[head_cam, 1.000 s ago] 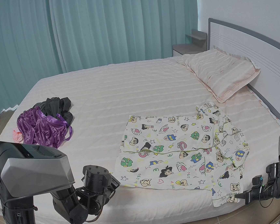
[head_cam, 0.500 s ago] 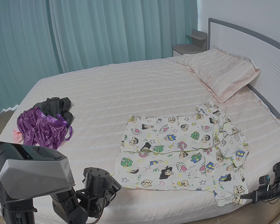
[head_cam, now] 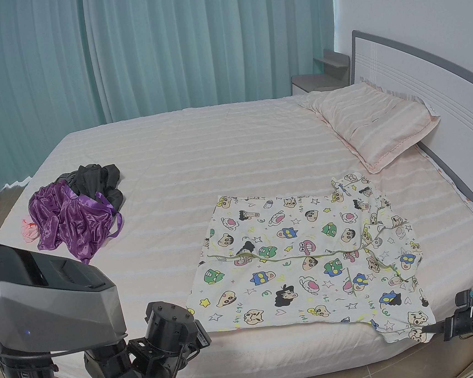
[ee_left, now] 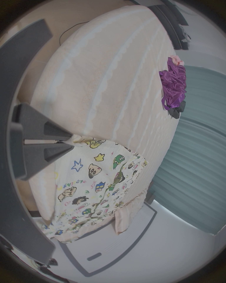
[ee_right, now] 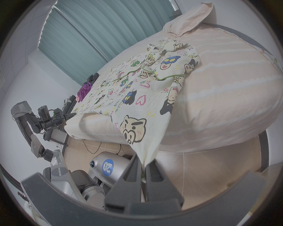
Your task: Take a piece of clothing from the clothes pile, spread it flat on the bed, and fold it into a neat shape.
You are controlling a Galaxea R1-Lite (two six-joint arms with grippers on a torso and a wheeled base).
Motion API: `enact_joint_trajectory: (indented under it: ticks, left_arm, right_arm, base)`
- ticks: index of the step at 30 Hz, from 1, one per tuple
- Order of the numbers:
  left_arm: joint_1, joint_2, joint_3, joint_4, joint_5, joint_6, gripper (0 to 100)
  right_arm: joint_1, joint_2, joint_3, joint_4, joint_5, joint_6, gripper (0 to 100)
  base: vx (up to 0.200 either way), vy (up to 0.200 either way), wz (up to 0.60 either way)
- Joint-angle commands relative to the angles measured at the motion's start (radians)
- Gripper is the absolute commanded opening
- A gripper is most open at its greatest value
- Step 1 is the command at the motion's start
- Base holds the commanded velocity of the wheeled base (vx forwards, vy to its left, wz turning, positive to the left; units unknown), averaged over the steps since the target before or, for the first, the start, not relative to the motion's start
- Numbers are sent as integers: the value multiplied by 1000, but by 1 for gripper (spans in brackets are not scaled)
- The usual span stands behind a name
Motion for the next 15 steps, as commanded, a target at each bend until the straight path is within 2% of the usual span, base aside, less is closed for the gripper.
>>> enact_joint_trajectory:
  ticks: [1,4,11,15]
  left_arm:
    - [-8,-5,33,0,3,35,0]
    - [-44,0,42,0,1,45,0]
    - [-105,1,76,17,-1,46,0]
    - [-110,-5,101,26,-1,46,0]
  right_arm:
    - [-33,-89,18,57,0,-42,0]
    - [-62,-111,18,131,0,-122,0]
    - [-94,-109,18,166,-1,-171,0]
    - [-109,-111,18,192,-3,-203,0]
  base:
    - [0,0,0]
    - [0,0,0]
    - [0,0,0]
    - [0,0,0]
